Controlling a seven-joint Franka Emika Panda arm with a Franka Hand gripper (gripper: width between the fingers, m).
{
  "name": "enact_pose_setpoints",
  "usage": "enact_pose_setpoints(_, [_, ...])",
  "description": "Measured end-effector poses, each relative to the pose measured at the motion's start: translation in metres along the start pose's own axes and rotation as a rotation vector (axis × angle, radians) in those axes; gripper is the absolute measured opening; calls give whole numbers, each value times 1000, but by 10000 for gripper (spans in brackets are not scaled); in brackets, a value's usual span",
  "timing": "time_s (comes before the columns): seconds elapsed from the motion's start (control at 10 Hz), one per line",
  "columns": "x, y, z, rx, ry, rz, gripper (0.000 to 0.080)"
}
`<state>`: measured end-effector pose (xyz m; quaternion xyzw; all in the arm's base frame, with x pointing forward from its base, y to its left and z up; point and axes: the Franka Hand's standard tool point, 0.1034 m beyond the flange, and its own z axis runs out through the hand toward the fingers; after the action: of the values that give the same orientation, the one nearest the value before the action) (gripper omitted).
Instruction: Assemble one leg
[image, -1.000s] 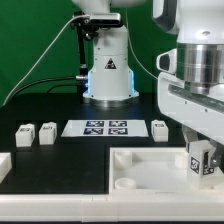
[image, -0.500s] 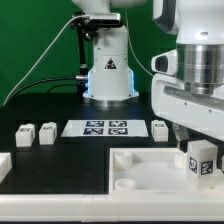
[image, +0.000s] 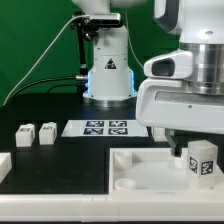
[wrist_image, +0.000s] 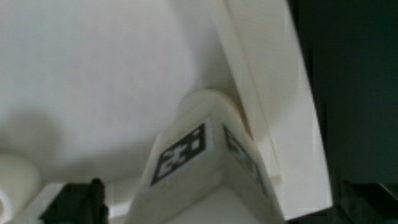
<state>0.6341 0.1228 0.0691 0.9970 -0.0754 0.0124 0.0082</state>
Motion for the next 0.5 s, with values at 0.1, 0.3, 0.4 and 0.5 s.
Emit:
enact_pose_setpoints(0.1, [-1,-1,0,-5,-5,-105,649])
enact_pose_setpoints(0.3, [-3,5,1,-7,-27,-362,649])
enact_pose_setpoints(0.4, [-3,5,1,-6,-28,-444,649])
enact_pose_setpoints(0.5, [-3,5,1,-6,-27,-449,649])
